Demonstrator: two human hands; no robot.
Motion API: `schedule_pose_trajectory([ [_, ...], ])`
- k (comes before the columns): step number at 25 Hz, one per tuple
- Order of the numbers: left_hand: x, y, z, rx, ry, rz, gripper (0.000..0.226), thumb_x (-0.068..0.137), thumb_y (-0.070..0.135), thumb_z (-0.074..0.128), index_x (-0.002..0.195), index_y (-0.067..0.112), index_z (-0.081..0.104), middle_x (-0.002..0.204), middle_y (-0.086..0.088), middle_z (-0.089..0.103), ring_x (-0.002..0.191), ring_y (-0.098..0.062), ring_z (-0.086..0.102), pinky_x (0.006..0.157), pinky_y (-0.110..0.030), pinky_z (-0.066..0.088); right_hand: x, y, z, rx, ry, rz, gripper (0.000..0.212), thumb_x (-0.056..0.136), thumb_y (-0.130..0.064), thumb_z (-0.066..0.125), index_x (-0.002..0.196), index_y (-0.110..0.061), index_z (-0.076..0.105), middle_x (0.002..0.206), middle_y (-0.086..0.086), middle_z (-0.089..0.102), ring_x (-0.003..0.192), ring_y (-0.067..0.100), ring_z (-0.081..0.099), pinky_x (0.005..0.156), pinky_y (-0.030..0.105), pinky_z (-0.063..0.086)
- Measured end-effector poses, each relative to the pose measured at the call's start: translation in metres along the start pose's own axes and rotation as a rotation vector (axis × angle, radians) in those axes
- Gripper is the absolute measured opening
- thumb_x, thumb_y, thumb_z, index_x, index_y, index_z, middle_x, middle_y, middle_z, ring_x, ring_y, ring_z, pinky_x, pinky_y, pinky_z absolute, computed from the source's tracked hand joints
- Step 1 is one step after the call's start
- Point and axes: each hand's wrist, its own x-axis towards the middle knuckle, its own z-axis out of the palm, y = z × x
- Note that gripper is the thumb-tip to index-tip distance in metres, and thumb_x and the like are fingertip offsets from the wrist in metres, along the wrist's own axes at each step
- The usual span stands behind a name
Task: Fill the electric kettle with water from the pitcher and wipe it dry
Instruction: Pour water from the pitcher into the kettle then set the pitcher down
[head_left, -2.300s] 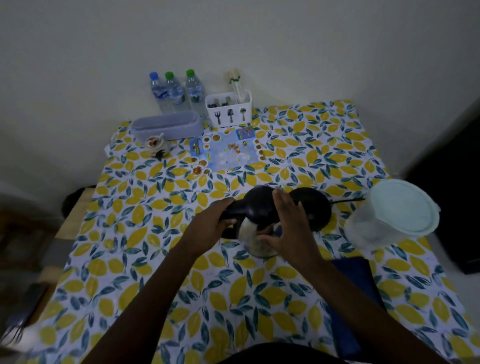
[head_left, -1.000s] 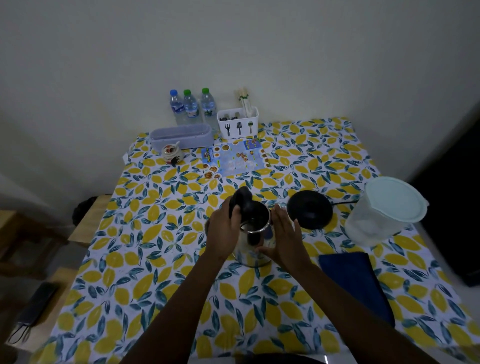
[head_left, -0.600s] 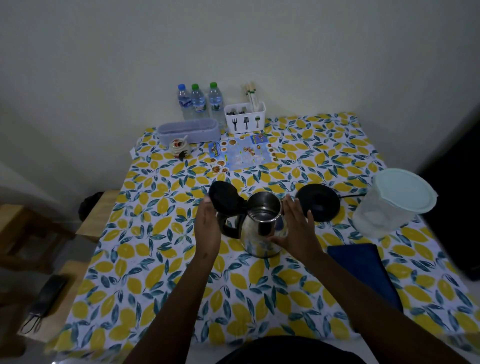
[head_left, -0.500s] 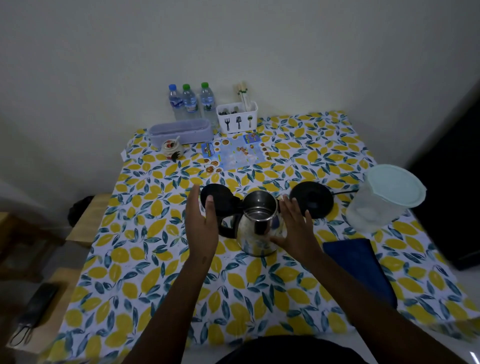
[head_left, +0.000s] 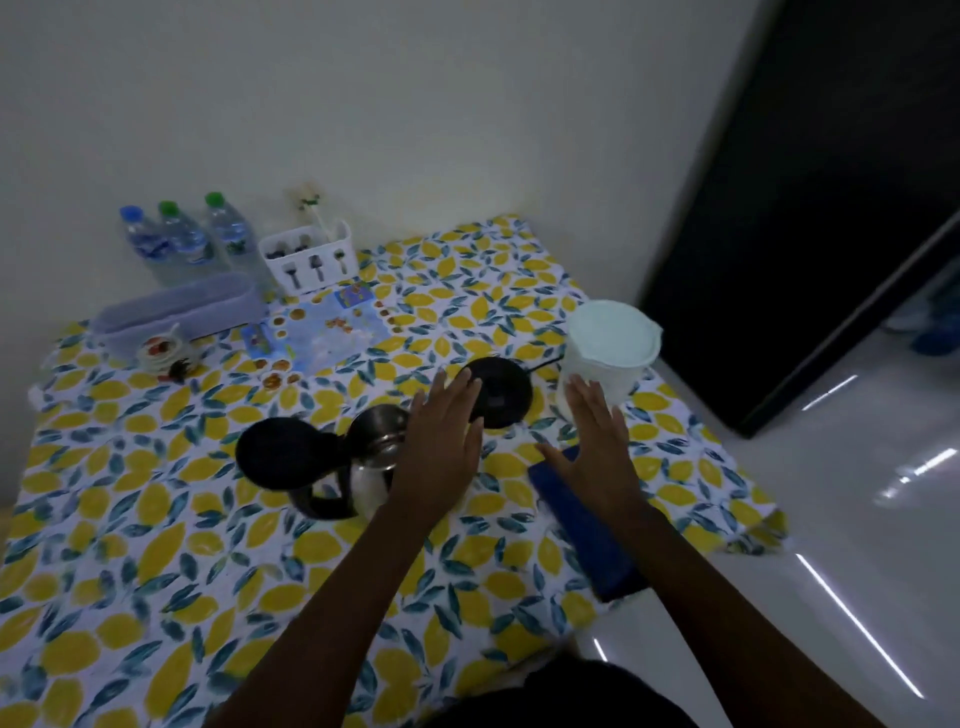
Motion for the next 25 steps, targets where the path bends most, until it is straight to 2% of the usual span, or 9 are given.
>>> schedule_pose_trajectory([
  [5, 0.069, 0.053, 0.049, -0.024, -0.097, 0.075, 0.047, 0.103, 0.028, 0.037, 0.148, 0.016, 0.031, 0.158, -0.004, 0.028, 0.15, -0.024, 0.011, 0.121, -0.044, 0.006, 0.02, 0.078, -0.043, 0.109, 0.18, 0.1, 0.061, 0.095, -0.029, 0.054, 0.148, -0.01, 0.03, 0.157, 0.008, 0.029, 0.146, 0.024, 0.018, 0.116, 0.054, 0.021],
  [10, 0.126, 0.081, 0.1, 0.077, -0.226, 0.123, 0.05, 0.103, 0.032, 0.032, 0.149, 0.013, 0.027, 0.161, -0.006, 0.021, 0.15, -0.027, 0.007, 0.12, -0.047, 0.009, 0.07, 0.15, -0.057, 0.144, 0.118, 0.212, 0.051, 0.1, -0.026, 0.044, 0.146, -0.008, 0.032, 0.156, 0.012, 0.03, 0.147, 0.025, 0.019, 0.117, 0.047, 0.017],
  [13, 0.156, 0.094, 0.126, 0.168, -0.299, 0.138, 0.055, 0.102, 0.039, 0.033, 0.149, 0.012, 0.027, 0.161, -0.008, 0.02, 0.15, -0.029, 0.008, 0.121, -0.052, 0.012, 0.114, 0.176, -0.056, 0.203, 0.056, 0.208, 0.047, 0.101, -0.022, 0.042, 0.143, -0.003, 0.037, 0.153, 0.017, 0.035, 0.144, 0.028, 0.026, 0.117, 0.041, 0.022],
  [14, 0.164, 0.098, 0.133, 0.2, -0.327, 0.136, 0.059, 0.1, 0.044, 0.035, 0.149, 0.012, 0.026, 0.161, -0.008, 0.02, 0.15, -0.03, 0.008, 0.121, -0.051, 0.01, 0.128, 0.182, -0.055, 0.252, 0.025, 0.2, 0.045, 0.101, -0.021, 0.043, 0.14, -0.001, 0.041, 0.149, 0.019, 0.04, 0.141, 0.029, 0.033, 0.114, 0.035, 0.025],
  [16, 0.175, 0.106, 0.146, 0.289, -0.375, 0.119, 0.071, 0.094, 0.056, 0.039, 0.15, 0.014, 0.024, 0.161, -0.009, 0.018, 0.149, -0.036, 0.007, 0.12, -0.051, 0.008, 0.153, 0.191, -0.052, 0.406, -0.048, 0.227, 0.033, 0.101, -0.022, 0.044, 0.126, -0.005, 0.055, 0.133, 0.017, 0.055, 0.123, 0.024, 0.05, 0.096, 0.018, 0.032],
  [18, 0.177, 0.108, 0.154, 0.367, -0.397, 0.077, 0.084, 0.087, 0.065, 0.043, 0.152, 0.018, 0.017, 0.162, -0.01, 0.012, 0.148, -0.04, 0.005, 0.12, -0.052, 0.007, 0.169, 0.197, -0.045, 0.582, -0.103, 0.334, 0.022, 0.1, -0.029, 0.045, 0.101, -0.014, 0.061, 0.107, 0.009, 0.063, 0.103, 0.022, 0.058, 0.078, 0.019, 0.035],
  [20, 0.177, 0.108, 0.161, 0.41, -0.387, 0.05, 0.089, 0.084, 0.067, 0.046, 0.152, 0.021, 0.011, 0.163, -0.011, 0.008, 0.148, -0.041, 0.004, 0.12, -0.053, 0.006, 0.181, 0.206, -0.035, 0.666, -0.135, 0.432, 0.039, 0.097, -0.042, 0.045, 0.089, -0.007, 0.06, 0.095, 0.014, 0.065, 0.093, 0.028, 0.062, 0.072, 0.03, 0.04],
  [22, 0.179, 0.111, 0.165, 0.413, -0.388, 0.019, 0.092, 0.083, 0.065, 0.05, 0.152, 0.023, 0.007, 0.163, -0.011, 0.005, 0.148, -0.042, 0.002, 0.119, -0.055, 0.005, 0.186, 0.214, -0.026, 0.675, -0.205, 0.448, 0.059, 0.093, -0.057, 0.044, 0.083, -0.002, 0.063, 0.089, 0.023, 0.067, 0.083, 0.032, 0.064, 0.073, 0.038, 0.046],
  [25, 0.186, 0.121, 0.169, 0.428, -0.407, -0.016, 0.097, 0.081, 0.058, 0.059, 0.152, 0.028, 0.002, 0.163, -0.011, -0.002, 0.146, -0.047, -0.005, 0.116, -0.061, 0.002, 0.193, 0.22, -0.022, 0.727, -0.307, 0.491, 0.069, 0.088, -0.064, 0.047, 0.071, 0.002, 0.06, 0.078, 0.027, 0.067, 0.065, 0.031, 0.06, 0.07, 0.04, 0.046],
])
